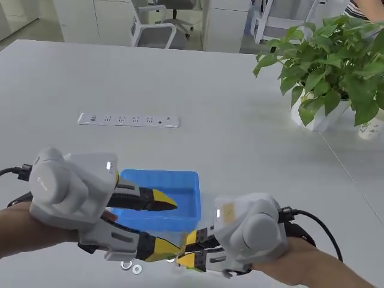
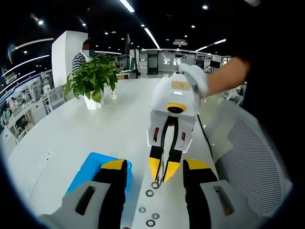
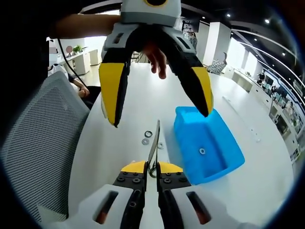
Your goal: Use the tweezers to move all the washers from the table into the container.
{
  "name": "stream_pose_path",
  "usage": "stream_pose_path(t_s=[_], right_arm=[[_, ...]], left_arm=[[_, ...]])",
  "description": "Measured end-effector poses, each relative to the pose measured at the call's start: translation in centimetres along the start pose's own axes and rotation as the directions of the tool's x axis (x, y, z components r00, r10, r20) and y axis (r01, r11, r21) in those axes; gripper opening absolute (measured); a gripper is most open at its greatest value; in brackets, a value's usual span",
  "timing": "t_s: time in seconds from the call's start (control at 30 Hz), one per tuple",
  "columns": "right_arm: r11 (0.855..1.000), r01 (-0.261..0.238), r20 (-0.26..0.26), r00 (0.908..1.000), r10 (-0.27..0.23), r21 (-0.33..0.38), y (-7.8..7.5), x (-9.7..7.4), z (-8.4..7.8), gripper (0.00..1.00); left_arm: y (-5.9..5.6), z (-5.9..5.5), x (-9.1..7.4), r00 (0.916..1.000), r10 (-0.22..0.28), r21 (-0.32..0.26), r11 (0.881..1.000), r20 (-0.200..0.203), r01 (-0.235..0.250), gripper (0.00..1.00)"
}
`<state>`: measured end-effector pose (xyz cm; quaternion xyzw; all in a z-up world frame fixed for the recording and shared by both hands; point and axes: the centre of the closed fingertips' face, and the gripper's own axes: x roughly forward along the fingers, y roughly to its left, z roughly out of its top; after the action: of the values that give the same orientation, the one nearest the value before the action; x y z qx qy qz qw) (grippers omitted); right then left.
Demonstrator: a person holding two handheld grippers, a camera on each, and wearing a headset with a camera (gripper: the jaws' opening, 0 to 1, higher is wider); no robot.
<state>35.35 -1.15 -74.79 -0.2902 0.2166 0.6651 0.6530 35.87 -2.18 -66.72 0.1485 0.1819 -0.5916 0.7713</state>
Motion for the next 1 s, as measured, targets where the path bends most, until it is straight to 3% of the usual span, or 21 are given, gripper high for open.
stream_pose_path(t_s=[0.1,0.4,0.73,1.0], right_arm=[[1.0,0.004,0.008,1.0,-0.004,0.001,-0.2,-0.4,0.4,0.08],[1.0,0.011,0.04,0.9991,-0.011,0.003,-1.0,-1.8,1.7,0.08],[1.0,0.018,0.055,0.9983,-0.018,0.001,-1.7,-2.6,2.4,0.08],[0.999,0.032,0.071,0.997,-0.031,-0.008,-3.5,-3.4,3.5,0.08]], left_arm=[[0.2,0.0,-0.6,0.9996,0.025,-0.042,0.999,0.011,-0.025,0.65],[1.0,-1.1,-2.3,0.9958,0.091,-0.087,0.992,-0.006,-0.091,0.85],[1.4,-2.0,-3.6,0.9905,0.137,-0.118,0.984,-0.008,-0.137,0.92],[1.6,-2.4,-4.4,0.9867,0.163,-0.157,0.974,-0.007,-0.162,0.98]])
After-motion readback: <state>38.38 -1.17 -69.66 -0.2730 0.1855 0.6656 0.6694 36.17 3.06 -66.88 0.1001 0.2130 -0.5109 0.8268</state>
